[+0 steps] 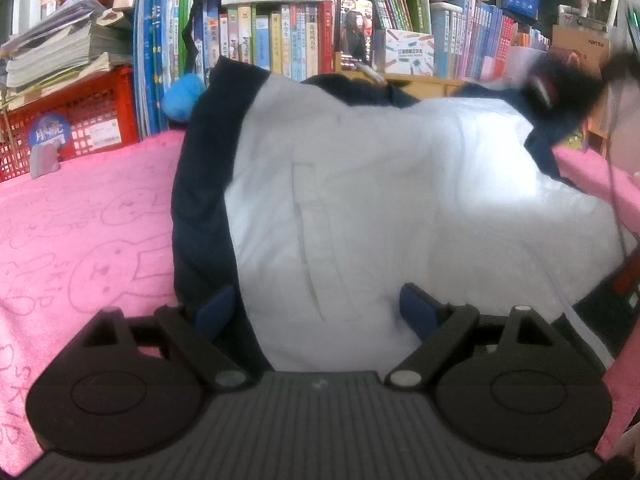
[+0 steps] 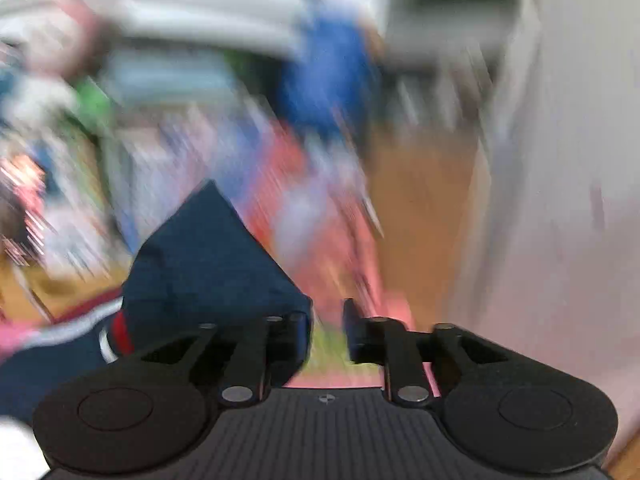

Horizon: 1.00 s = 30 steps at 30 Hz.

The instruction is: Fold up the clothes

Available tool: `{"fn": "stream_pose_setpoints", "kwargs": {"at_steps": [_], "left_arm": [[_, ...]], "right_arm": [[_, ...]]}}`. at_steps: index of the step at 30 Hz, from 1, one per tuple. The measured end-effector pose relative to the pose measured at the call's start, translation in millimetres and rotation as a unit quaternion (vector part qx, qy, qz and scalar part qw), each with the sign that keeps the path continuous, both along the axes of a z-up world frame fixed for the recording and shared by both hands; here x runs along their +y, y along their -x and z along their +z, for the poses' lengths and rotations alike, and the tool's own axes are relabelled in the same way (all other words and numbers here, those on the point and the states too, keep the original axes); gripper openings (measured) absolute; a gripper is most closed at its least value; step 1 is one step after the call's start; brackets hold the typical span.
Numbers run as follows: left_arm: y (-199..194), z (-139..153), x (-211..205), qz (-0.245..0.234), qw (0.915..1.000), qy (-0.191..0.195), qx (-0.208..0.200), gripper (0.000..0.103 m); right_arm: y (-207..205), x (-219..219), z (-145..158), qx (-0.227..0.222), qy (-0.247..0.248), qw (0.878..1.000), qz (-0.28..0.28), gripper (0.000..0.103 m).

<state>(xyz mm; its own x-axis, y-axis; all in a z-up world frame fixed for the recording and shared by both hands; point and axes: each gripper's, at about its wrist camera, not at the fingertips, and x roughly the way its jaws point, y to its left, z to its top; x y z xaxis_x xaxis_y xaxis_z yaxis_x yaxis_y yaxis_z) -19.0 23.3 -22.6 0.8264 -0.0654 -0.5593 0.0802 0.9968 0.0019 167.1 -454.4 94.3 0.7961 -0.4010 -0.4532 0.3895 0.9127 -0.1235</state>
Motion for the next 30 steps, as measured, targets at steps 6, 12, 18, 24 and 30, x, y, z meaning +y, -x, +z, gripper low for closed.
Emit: {"fn": "stream_pose_setpoints", "kwargs": {"at_steps": [6, 12, 18, 24, 30], "left_arm": [[0.2, -0.4, 1.2, -0.001, 1.0, -0.001, 0.0, 0.091], [0.9, -0.4, 3.1, -0.003, 1.0, -0.002, -0.001, 0.091], [0.8, -0.4, 2.7, -0.002, 1.0, 0.001, -0.001, 0.091], [2.9, -0.5, 4.4, -0.001, 1.0, 0.006, -0.005, 0.091], [2.0, 0.2, 4.6, -0.001, 0.9999, 0.01, -0.006, 0.091]], "right_arm": [[34.1, -20.1, -78.3, 0.107, -0.095, 0.99, 0.015, 0.062], [50.3, 59.8, -42.1, 0.027, -0.144, 0.971, 0.191, 0.086], [-31.6, 208.5, -17.2, 0.058, -0.229, 0.904, 0.356, 0.096], [-86.2, 279.0, -63.1, 0.14, -0.213, 0.908, 0.333, 0.103], [-124.8, 326.7, -97.7, 0.194, -0.21, 0.904, 0.316, 0.03]]}}
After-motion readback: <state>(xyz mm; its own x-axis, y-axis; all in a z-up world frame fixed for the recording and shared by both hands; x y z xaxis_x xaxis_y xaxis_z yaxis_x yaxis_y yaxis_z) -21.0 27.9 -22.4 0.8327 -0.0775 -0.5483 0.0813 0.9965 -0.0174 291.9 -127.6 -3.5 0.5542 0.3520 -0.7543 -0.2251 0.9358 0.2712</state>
